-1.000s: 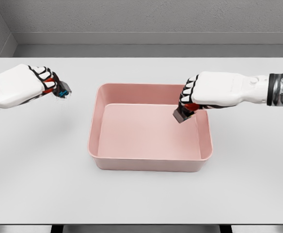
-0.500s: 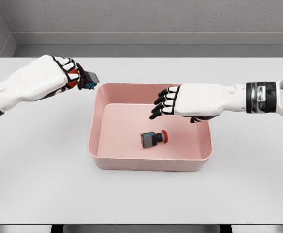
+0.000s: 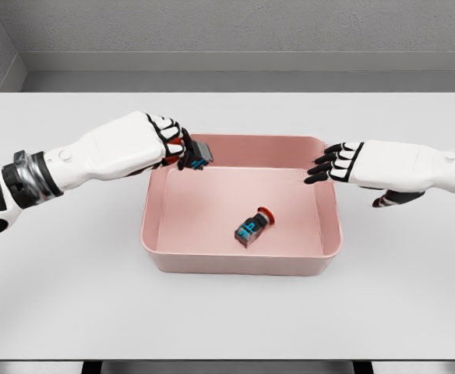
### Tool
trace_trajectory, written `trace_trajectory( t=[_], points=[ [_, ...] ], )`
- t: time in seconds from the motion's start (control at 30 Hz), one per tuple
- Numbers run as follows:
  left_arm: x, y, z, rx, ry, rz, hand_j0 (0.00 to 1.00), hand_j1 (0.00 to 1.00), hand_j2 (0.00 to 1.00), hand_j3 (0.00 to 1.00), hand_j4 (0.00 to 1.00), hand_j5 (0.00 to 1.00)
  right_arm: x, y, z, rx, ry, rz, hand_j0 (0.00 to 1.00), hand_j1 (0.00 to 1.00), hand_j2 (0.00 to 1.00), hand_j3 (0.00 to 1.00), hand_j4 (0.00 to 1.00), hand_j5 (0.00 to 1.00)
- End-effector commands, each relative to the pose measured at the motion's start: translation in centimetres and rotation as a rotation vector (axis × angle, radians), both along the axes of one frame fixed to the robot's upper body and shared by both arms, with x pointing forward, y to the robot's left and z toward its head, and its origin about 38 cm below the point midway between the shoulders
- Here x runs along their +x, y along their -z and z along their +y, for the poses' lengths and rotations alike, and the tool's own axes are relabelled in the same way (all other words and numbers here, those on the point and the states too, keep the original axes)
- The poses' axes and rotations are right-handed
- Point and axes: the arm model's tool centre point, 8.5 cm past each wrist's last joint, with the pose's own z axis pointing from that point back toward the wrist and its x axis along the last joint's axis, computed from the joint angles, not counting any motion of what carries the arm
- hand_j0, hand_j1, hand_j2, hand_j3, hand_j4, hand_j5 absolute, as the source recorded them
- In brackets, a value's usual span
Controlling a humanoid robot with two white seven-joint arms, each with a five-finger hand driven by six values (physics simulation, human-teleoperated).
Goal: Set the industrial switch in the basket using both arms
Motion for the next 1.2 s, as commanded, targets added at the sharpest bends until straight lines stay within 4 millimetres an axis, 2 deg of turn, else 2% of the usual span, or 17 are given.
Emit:
trace_trajectory(
  t=[0.0,0.1,0.13,0.2,0.33,0.47,0.57,0.73,0.77,0.8,0.87,1.03,1.17],
  points=[
    [-0.3,0.8,-0.8,0.009,0.022,0.019,0.28,0.28,0.28,0.28,0.28,0.28,0.3,-3.0,-2.1,0.0,0.056,-0.072,1.0,1.0,1.0,1.0,1.0,1.0],
    [-0.2,1.0,-1.5,0.038,0.041,0.02,0.36,0.36,0.36,0.36,0.36,0.36,-0.3,-2.3,-3.5,0.01,0.097,-0.056,1.0,1.0,1.0,1.0,1.0,1.0],
    [-0.2,1.0,-1.5,0.041,0.04,0.018,0.39,0.39,0.39,0.39,0.39,0.39,-0.4,-1.9,-3.6,0.01,0.101,-0.048,1.0,1.0,1.0,1.0,1.0,1.0],
    [-0.2,0.9,-1.6,0.041,0.04,0.015,0.51,0.51,0.51,0.51,0.51,0.51,-0.6,-1.5,-3.8,0.005,0.106,-0.035,1.0,1.0,1.0,1.0,1.0,1.0],
    [-0.2,1.0,-1.6,0.045,0.039,0.013,0.6,0.6,0.6,0.6,0.6,0.6,-0.8,-1.0,-3.9,0.004,0.11,-0.021,1.0,1.0,1.0,1.0,1.0,1.0],
    [-0.2,0.9,-2.3,0.025,0.048,0.012,0.81,0.81,0.81,0.81,0.81,0.81,-0.8,-0.9,-3.9,0.004,0.109,-0.019,1.0,1.0,1.0,1.0,1.0,1.0],
    [-0.2,1.0,-2.5,0.02,0.055,0.015,0.86,0.86,0.86,0.86,0.86,0.86,-0.9,-0.9,-3.9,0.004,0.108,-0.019,1.0,1.0,1.0,1.0,1.0,1.0],
    [-0.3,1.1,-2.9,0.018,0.064,0.018,0.87,0.87,0.87,0.87,0.87,0.87,-0.8,-1.0,-3.9,0.003,0.108,-0.021,1.0,1.0,1.0,1.0,1.0,1.0],
    [-0.3,1.0,-2.9,0.012,0.065,0.02,0.9,0.9,0.9,0.9,0.9,0.9,-0.8,-1.0,-3.9,0.003,0.108,-0.021,1.0,1.0,1.0,1.0,1.0,1.0],
    [-0.2,1.0,-2.7,0.008,0.062,0.02,0.98,0.98,0.98,0.98,0.98,0.98,-0.8,-1.0,-3.9,0.003,0.108,-0.021,1.0,1.0,1.0,1.0,1.0,1.0],
    [0.0,0.4,-1.9,0.008,0.054,0.018,1.0,1.0,1.0,1.0,1.0,1.0,-0.9,-1.0,-3.9,0.003,0.107,-0.021,1.0,1.0,1.0,1.0,1.0,1.0],
    [0.4,-1.8,3.7,0.059,-0.044,0.002,1.0,1.0,1.0,1.0,1.0,1.0,-0.9,-1.0,-3.8,0.004,0.107,-0.02,1.0,1.0,1.0,1.0,1.0,1.0],
    [0.2,-2.9,6.3,0.078,-0.08,0.02,1.0,1.0,1.0,1.0,1.0,1.0,-0.9,-1.0,-3.8,0.004,0.107,-0.02,1.0,1.0,1.0,1.0,1.0,1.0]
  ],
)
